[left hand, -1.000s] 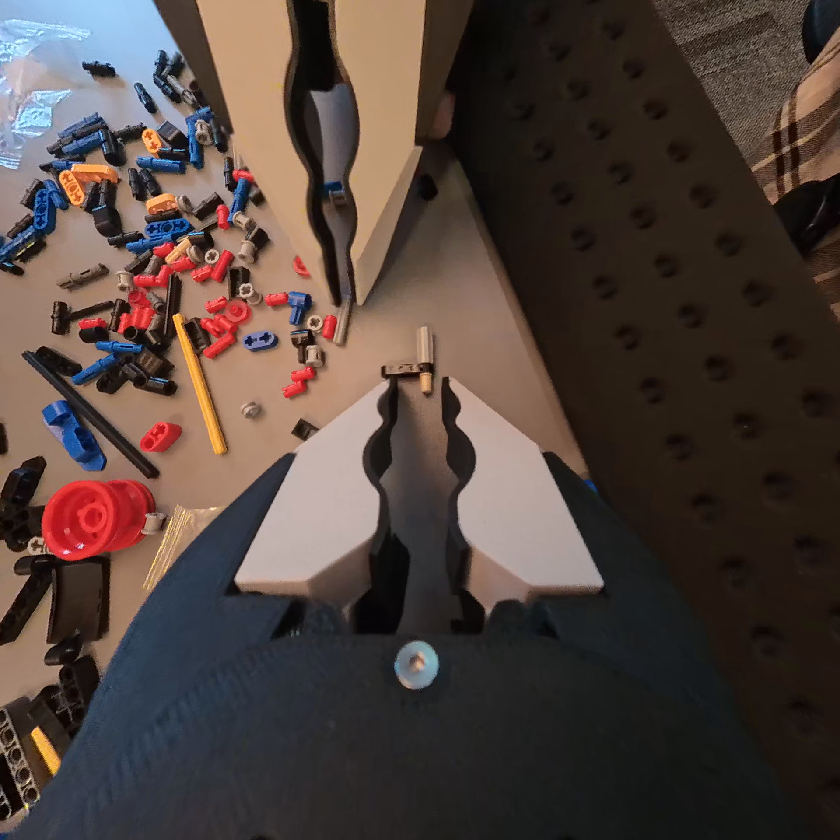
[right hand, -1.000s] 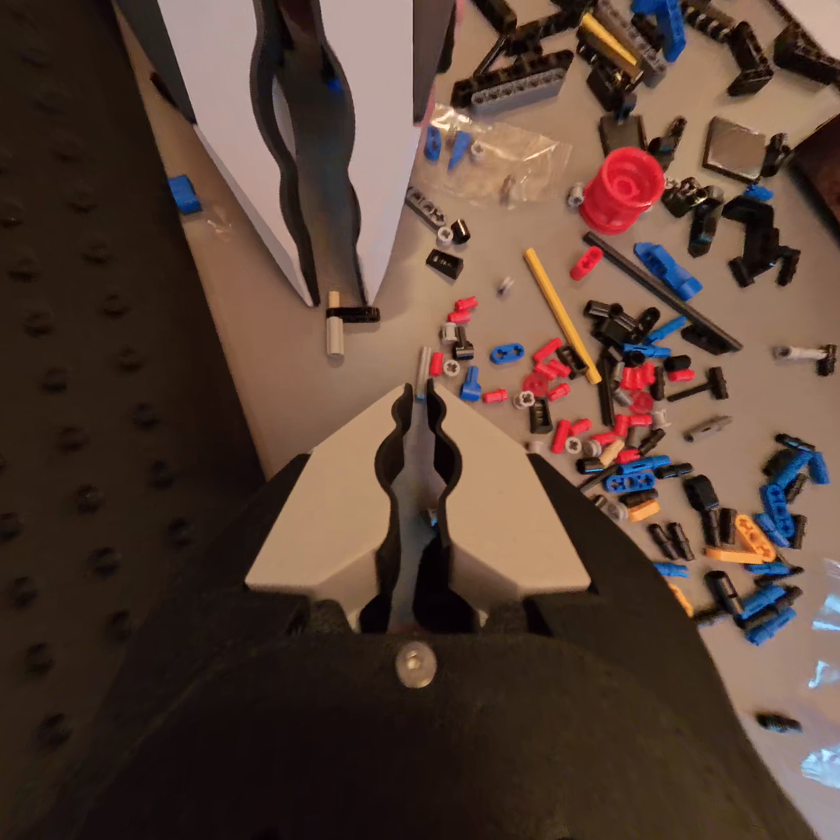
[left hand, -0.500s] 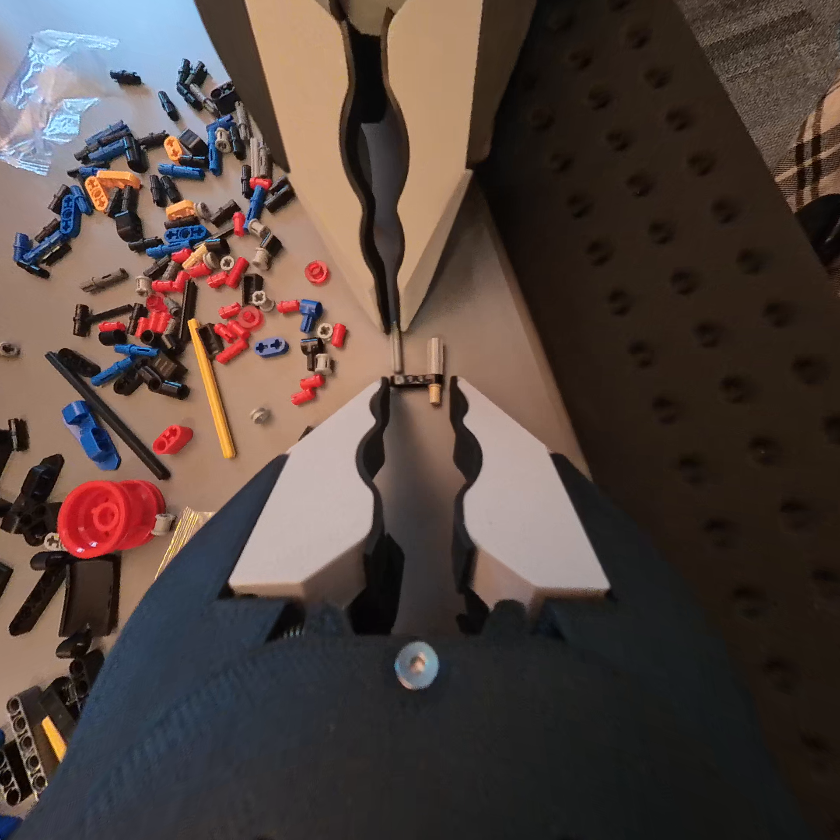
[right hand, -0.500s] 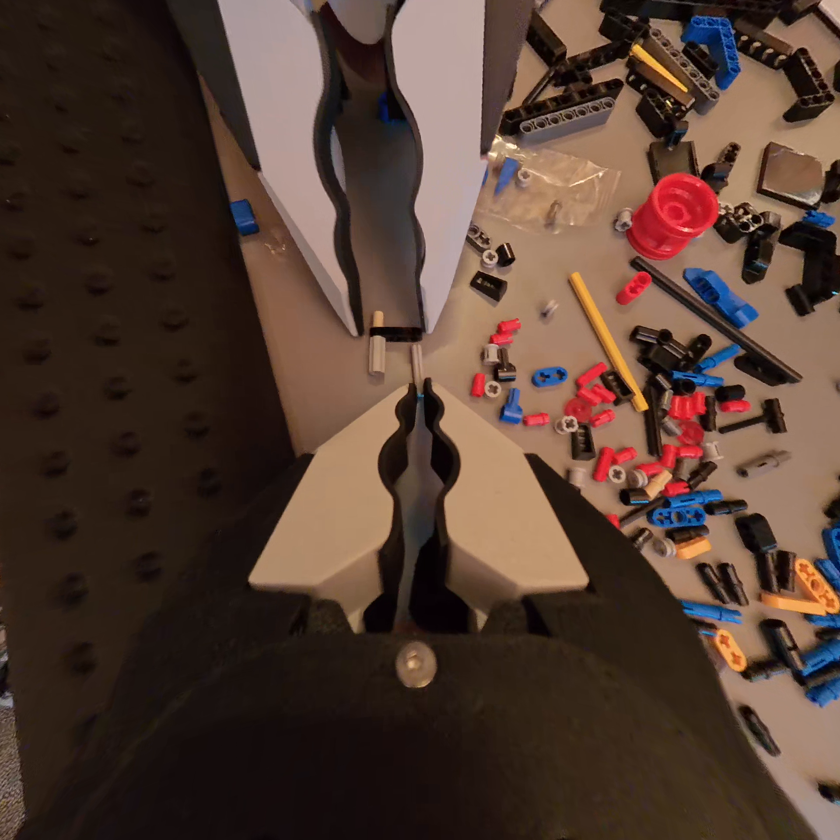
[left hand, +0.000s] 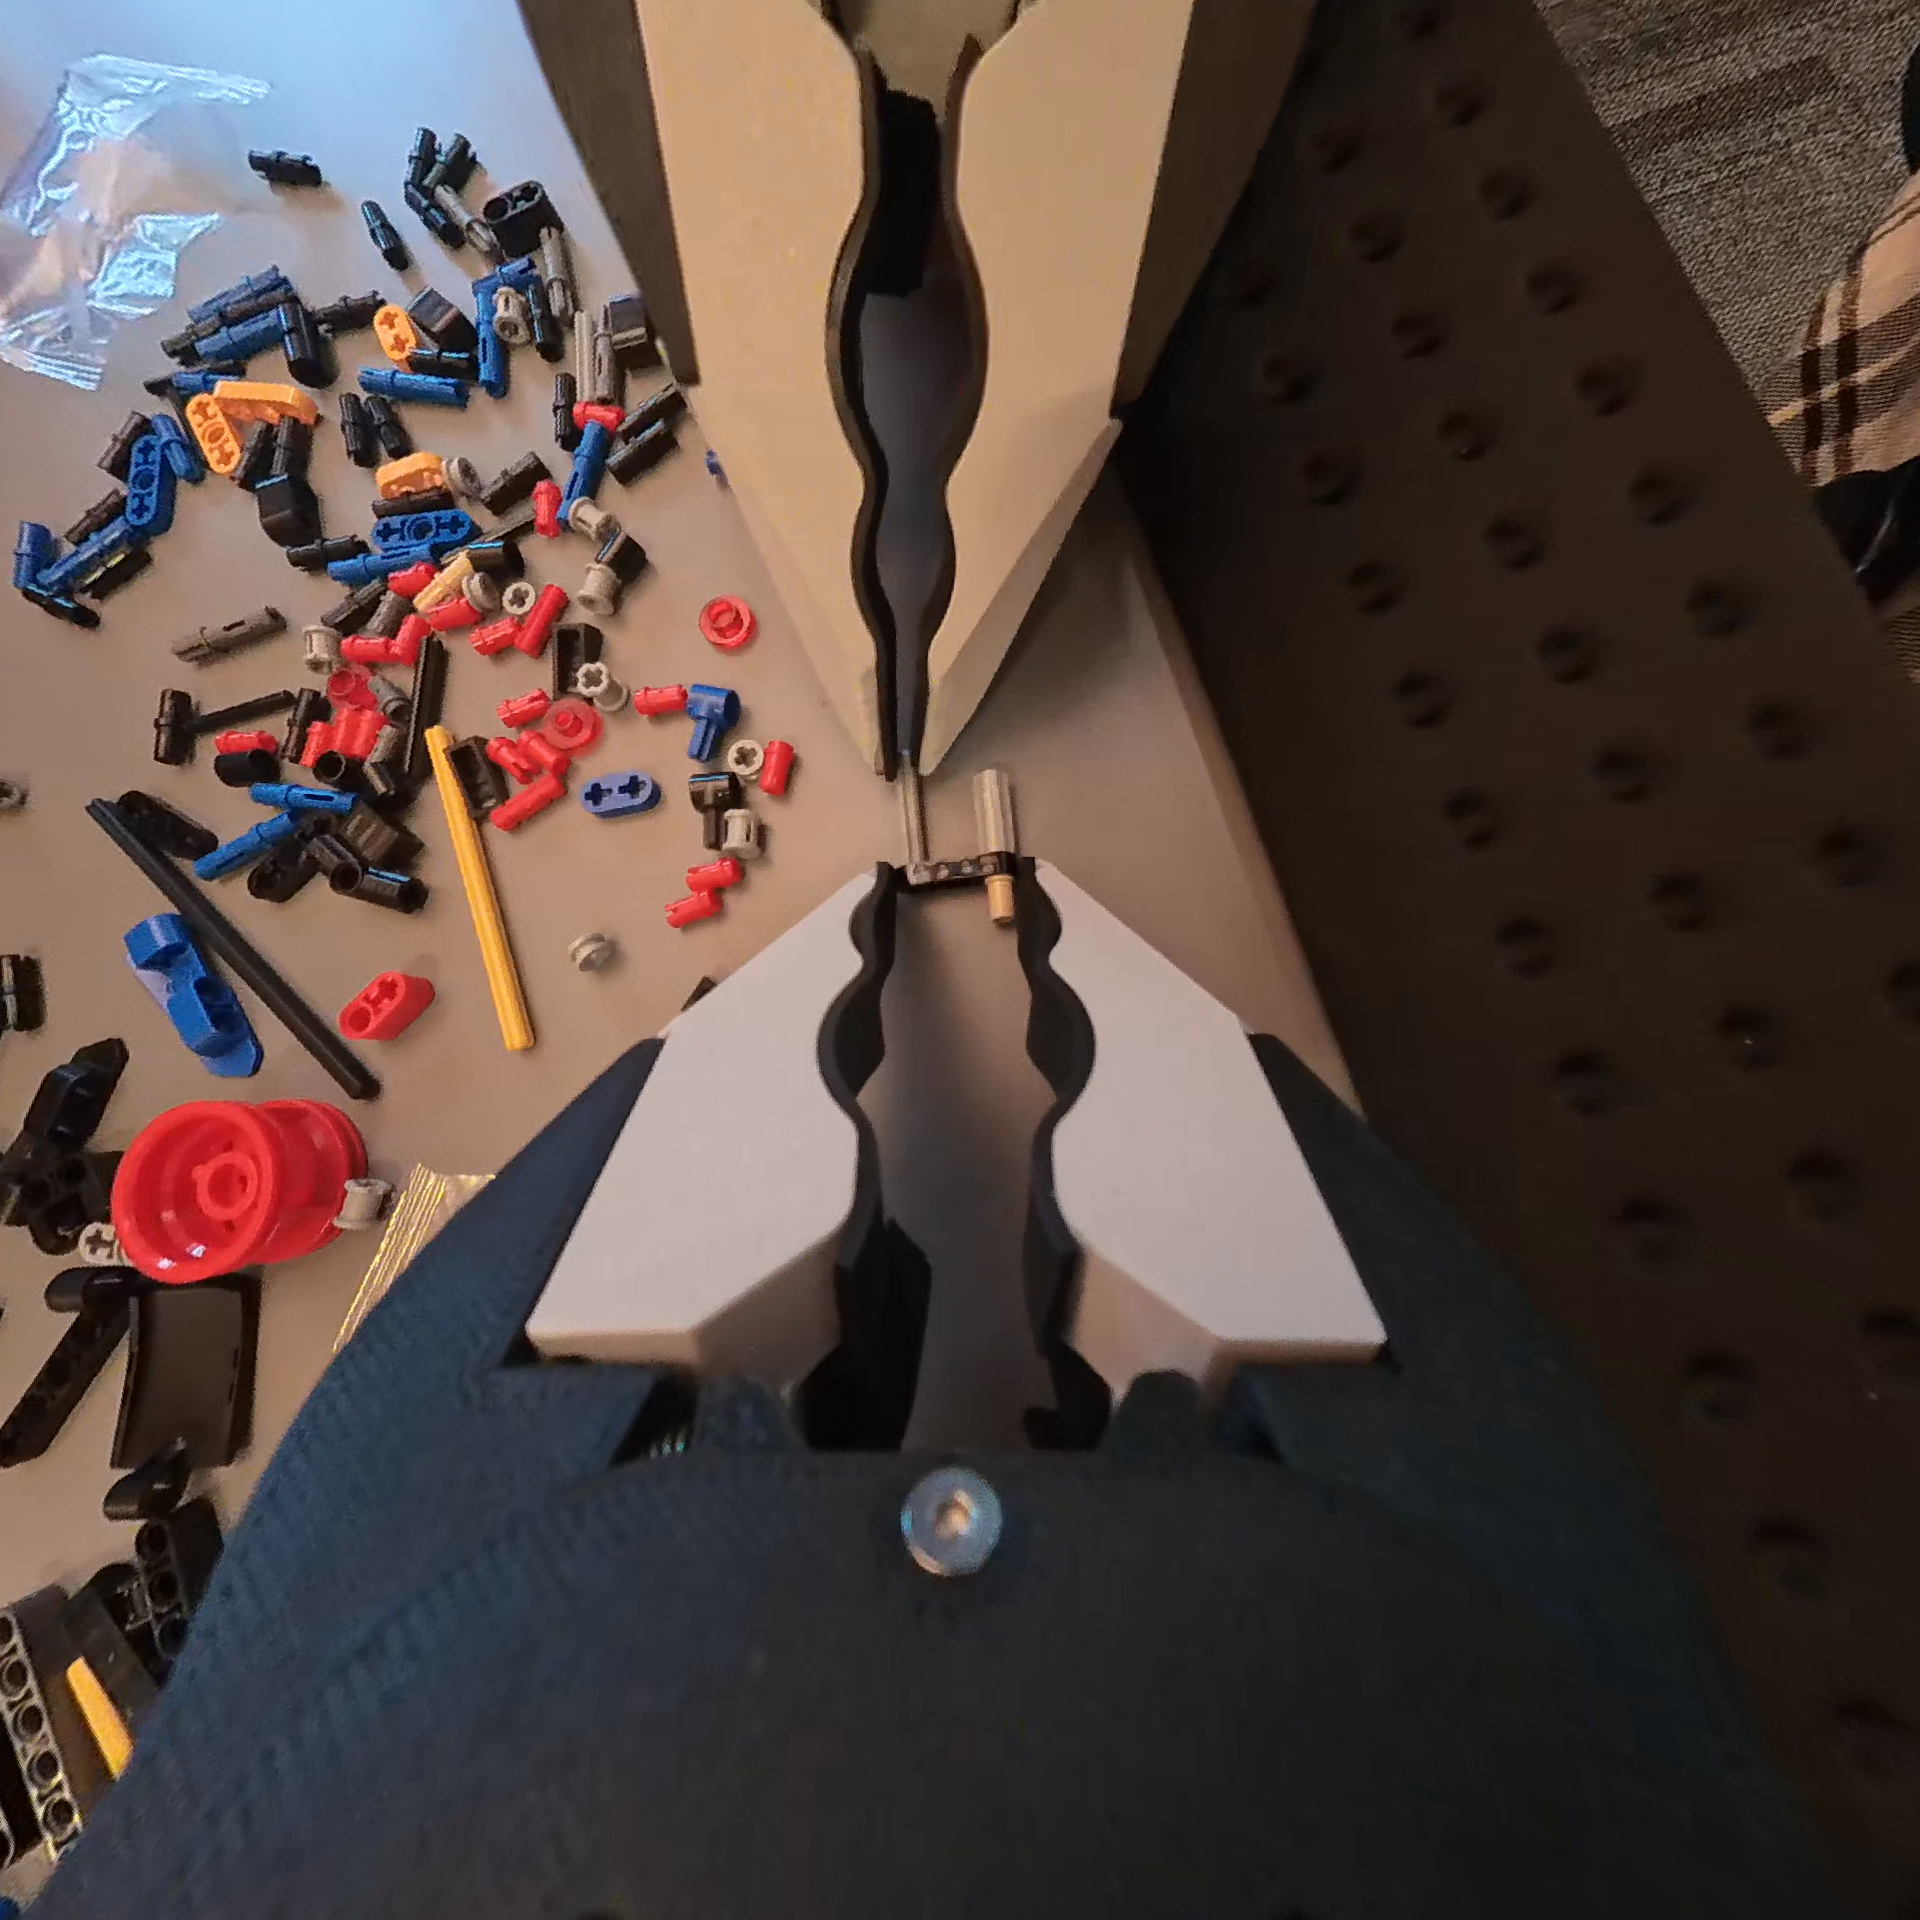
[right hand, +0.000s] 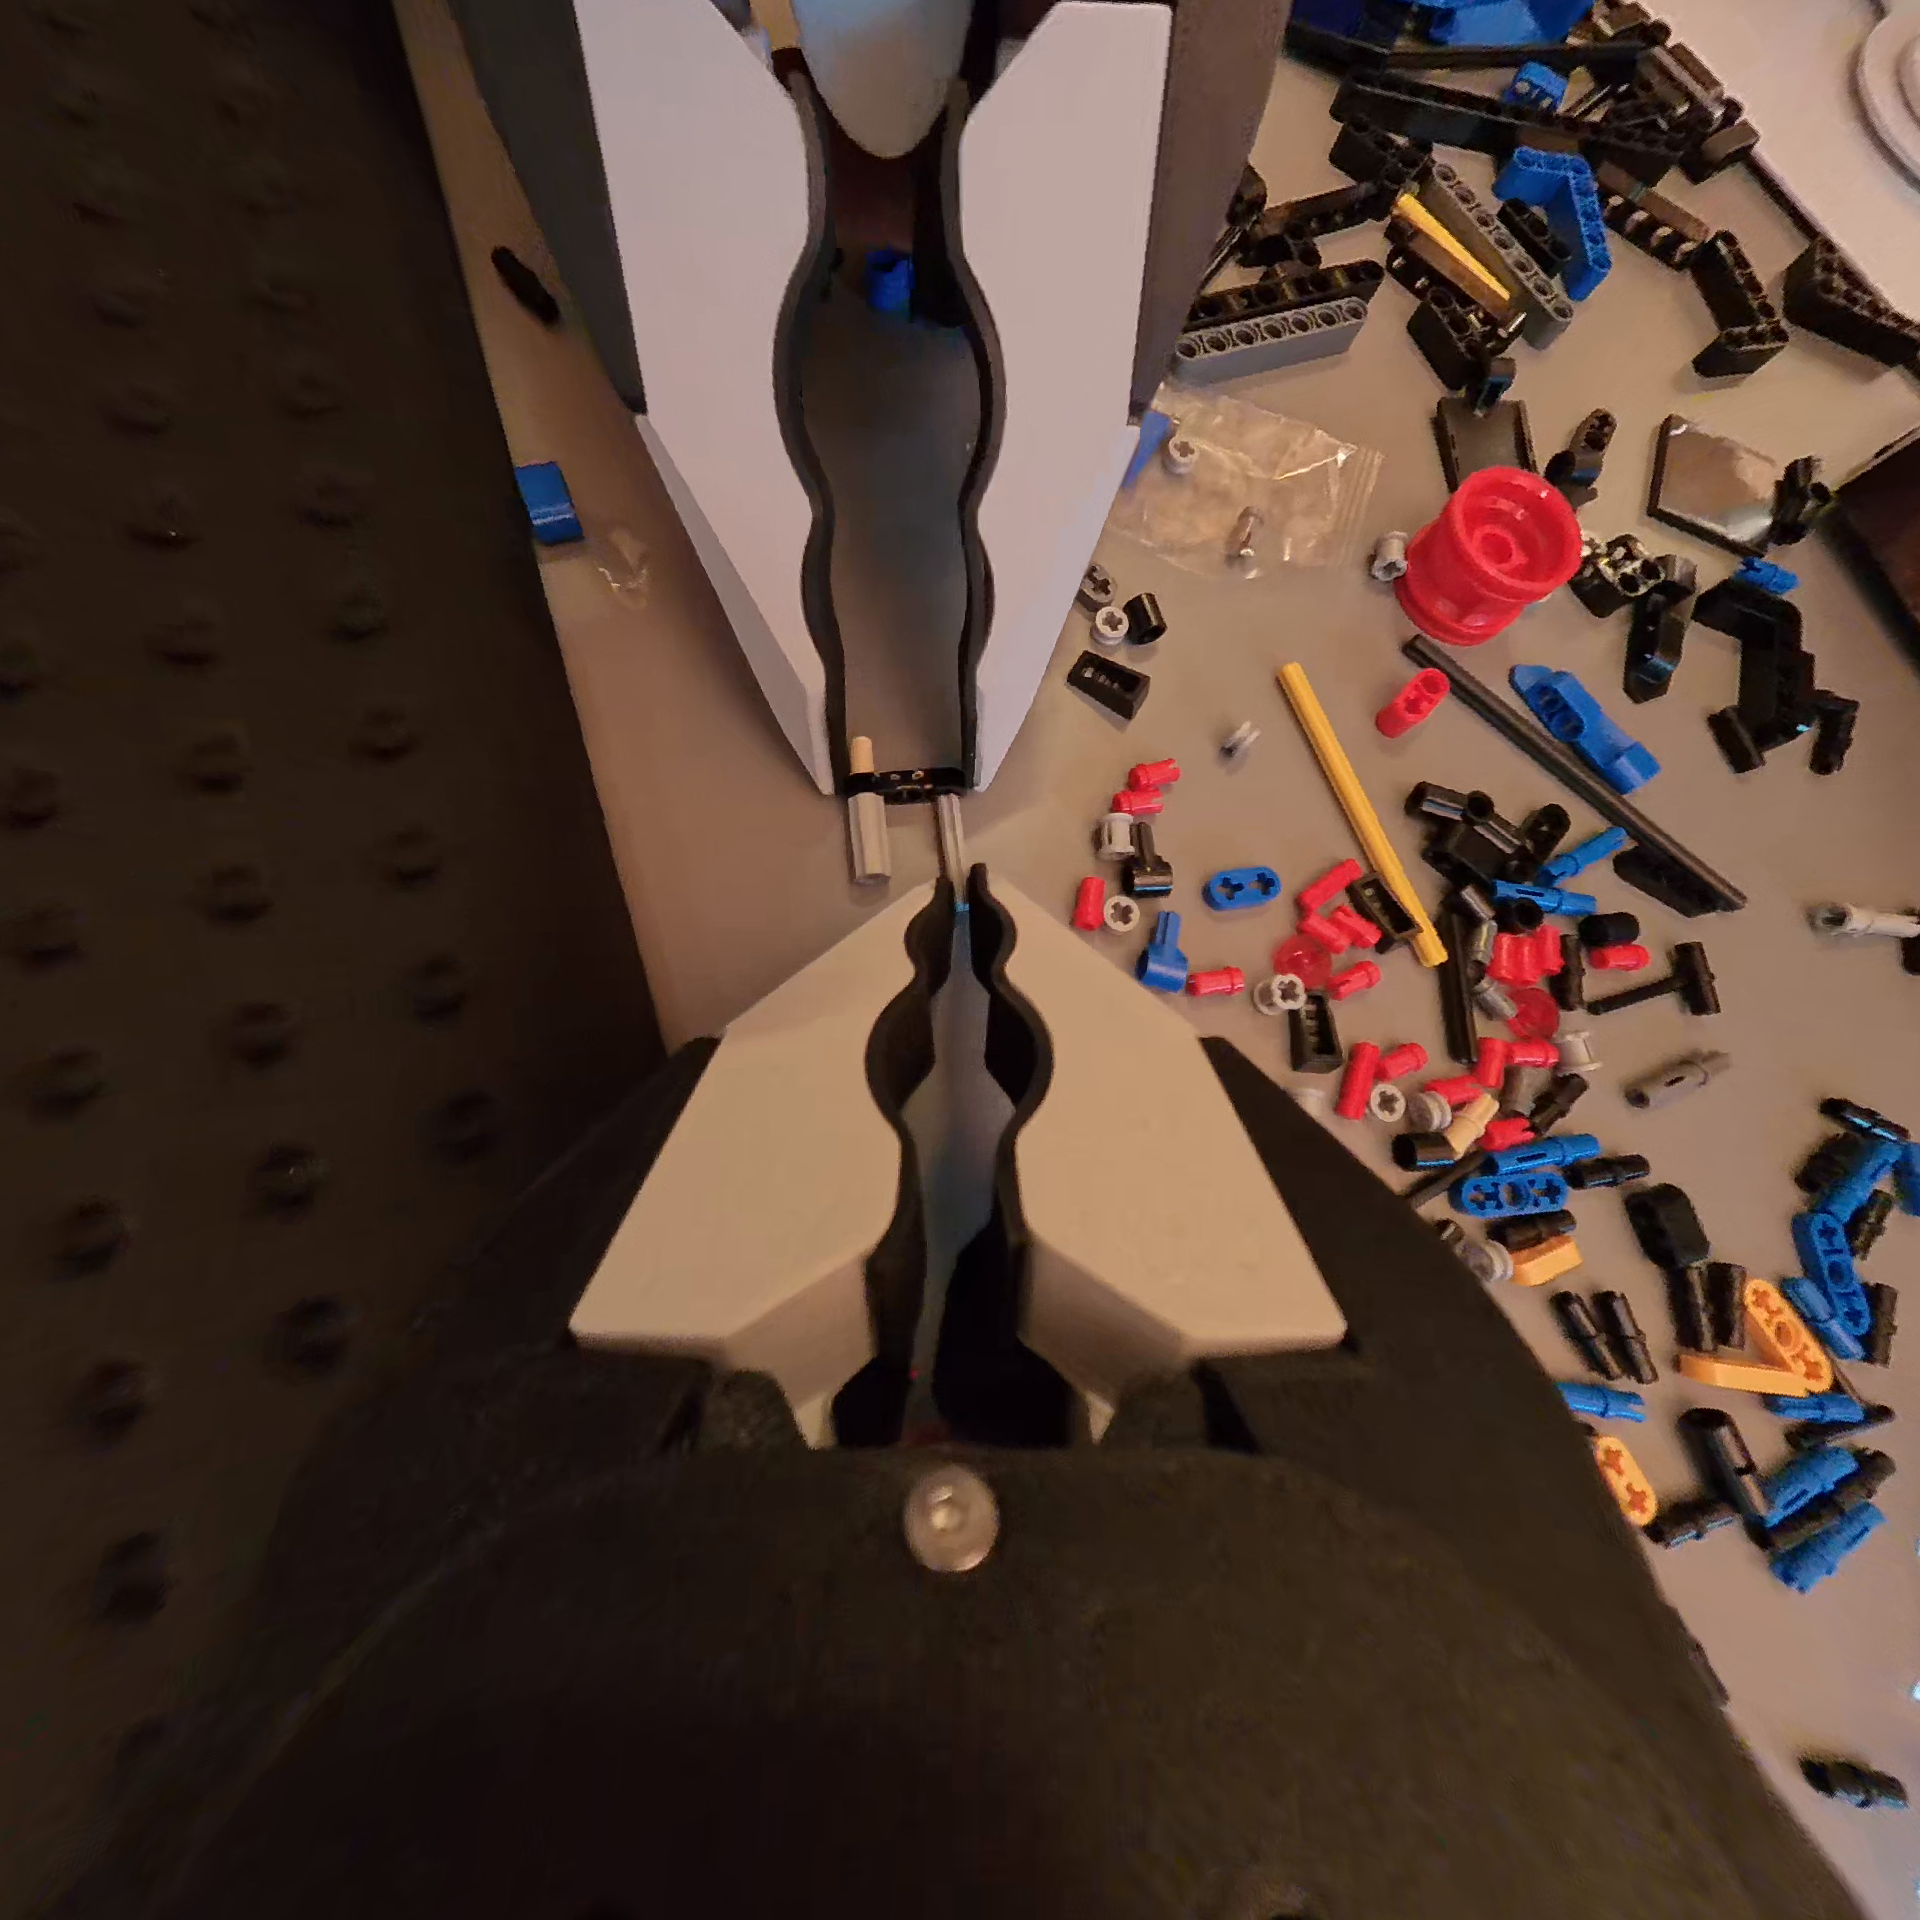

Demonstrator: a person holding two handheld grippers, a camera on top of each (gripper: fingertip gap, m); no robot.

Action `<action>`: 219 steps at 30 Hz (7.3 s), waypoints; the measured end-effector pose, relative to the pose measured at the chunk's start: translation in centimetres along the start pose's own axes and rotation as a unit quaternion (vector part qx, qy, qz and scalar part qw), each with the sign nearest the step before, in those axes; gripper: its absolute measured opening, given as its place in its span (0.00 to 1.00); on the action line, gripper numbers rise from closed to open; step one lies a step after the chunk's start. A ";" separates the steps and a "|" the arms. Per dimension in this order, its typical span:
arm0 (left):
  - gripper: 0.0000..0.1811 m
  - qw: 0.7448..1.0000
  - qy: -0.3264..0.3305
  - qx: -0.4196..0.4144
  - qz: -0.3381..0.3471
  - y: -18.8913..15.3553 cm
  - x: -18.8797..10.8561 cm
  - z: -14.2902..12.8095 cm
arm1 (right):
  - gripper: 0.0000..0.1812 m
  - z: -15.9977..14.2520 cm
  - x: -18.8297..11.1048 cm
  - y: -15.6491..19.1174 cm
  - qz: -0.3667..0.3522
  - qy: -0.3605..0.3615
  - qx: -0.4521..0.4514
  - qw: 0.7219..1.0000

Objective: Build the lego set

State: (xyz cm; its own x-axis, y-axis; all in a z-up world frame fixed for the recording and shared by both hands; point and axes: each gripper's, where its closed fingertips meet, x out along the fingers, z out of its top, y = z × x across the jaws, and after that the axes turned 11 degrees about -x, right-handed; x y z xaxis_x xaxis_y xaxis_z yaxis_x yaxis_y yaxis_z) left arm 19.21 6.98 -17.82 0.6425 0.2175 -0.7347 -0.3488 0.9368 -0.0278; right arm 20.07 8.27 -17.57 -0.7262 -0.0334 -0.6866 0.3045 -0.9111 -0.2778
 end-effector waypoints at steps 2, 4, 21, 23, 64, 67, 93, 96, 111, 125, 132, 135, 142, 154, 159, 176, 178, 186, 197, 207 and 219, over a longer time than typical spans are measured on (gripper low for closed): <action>0.12 1.000 -0.001 -0.002 -0.002 0.0 0.0 0.0 | 0.01 0.2 -0.1 -0.1 -0.013 -0.005 -0.014 1.000; 0.12 1.000 -0.002 -0.004 -0.003 0.0 0.0 0.0 | 0.01 0.3 -0.2 -0.2 -0.034 -0.008 -0.038 0.999; 0.12 1.000 -0.003 -0.008 -0.009 0.0 0.1 0.0 | 0.01 0.7 -0.5 -0.4 -0.077 -0.027 -0.109 0.991; 0.12 1.000 -0.003 -0.009 -0.010 0.0 0.1 0.0 | 0.01 0.7 -0.5 -0.5 -0.081 -0.030 -0.109 0.990; 0.12 1.000 0.001 -0.002 -0.005 0.0 0.1 0.0 | 0.02 -0.2 -0.3 0.2 0.064 -0.009 -0.043 0.997; 0.12 1.000 0.002 -0.002 -0.006 0.0 0.1 0.0 | 0.06 -0.2 -0.3 0.2 0.087 0.002 -0.061 0.994; 0.12 1.000 0.004 -0.003 -0.004 0.0 0.1 0.0 | 0.01 0.1 0.4 -0.2 0.109 -0.030 0.006 0.994; 0.12 1.000 0.003 -0.006 -0.004 0.0 0.1 0.0 | 0.01 0.2 0.4 -0.2 0.100 -0.029 0.007 0.995; 0.12 1.000 0.002 -0.010 -0.002 0.0 0.1 0.0 | 0.01 0.3 0.3 -0.2 -0.036 0.038 -0.079 0.995; 0.12 1.000 -0.001 -0.012 -0.004 0.0 0.1 0.0 | 0.01 0.5 0.2 -0.4 -0.119 0.060 -0.131 0.982; 0.12 1.000 -0.002 -0.014 -0.005 0.0 0.1 0.0 | 0.01 0.5 0.4 -0.3 -0.111 0.045 -0.125 0.985; 0.12 1.000 -0.002 -0.015 -0.006 0.0 0.1 0.0 | 0.01 0.5 0.5 -0.3 -0.105 0.039 -0.118 0.987; 0.12 1.000 -0.002 -0.017 -0.005 0.0 0.1 0.0 | 0.01 0.6 0.7 -0.4 -0.089 0.024 -0.108 0.990; 0.12 0.997 0.040 -0.019 0.071 0.3 -0.4 -0.3 | 0.01 0.5 0.7 -0.4 -0.091 0.017 -0.106 0.990; 0.12 0.996 0.034 -0.032 0.070 0.3 -0.3 -0.3 | 0.01 0.6 0.7 -0.3 -0.090 0.016 -0.108 0.990; 0.12 0.997 0.016 -0.058 0.046 0.2 -0.1 -0.2 | 0.00 0.8 0.8 -0.3 -0.030 -0.017 -0.115 0.993; 0.12 0.997 0.015 -0.056 0.047 0.2 -0.1 -0.2 | 0.00 0.8 0.9 -0.3 -0.016 -0.024 -0.118 0.993; 0.12 0.997 0.010 -0.059 0.044 0.2 0.0 -0.2 | 0.01 0.9 1.0 -0.2 0.018 -0.038 -0.128 0.991; 0.11 0.993 0.044 -0.053 0.099 0.1 -0.6 -0.5 | 0.00 1.0 1.0 -0.3 -0.007 -0.033 -0.132 0.991; 0.11 0.993 0.029 -0.069 0.091 0.1 -0.5 -0.5 | 0.00 1.0 1.1 -0.7 -0.029 -0.022 -0.118 0.992; 0.16 0.993 0.031 -0.075 0.090 -0.1 -0.6 -0.5 | 0.01 0.6 0.2 -0.5 0.033 -0.035 -0.082 0.995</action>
State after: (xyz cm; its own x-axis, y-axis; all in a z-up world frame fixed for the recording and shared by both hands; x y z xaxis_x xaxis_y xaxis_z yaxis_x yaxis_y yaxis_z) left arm 18.49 6.59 -17.71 0.5194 0.3551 -0.7772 -0.5538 0.8326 0.0103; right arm 19.37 8.51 -17.17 -0.7409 -0.1251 -0.6599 0.4453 -0.8270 -0.3431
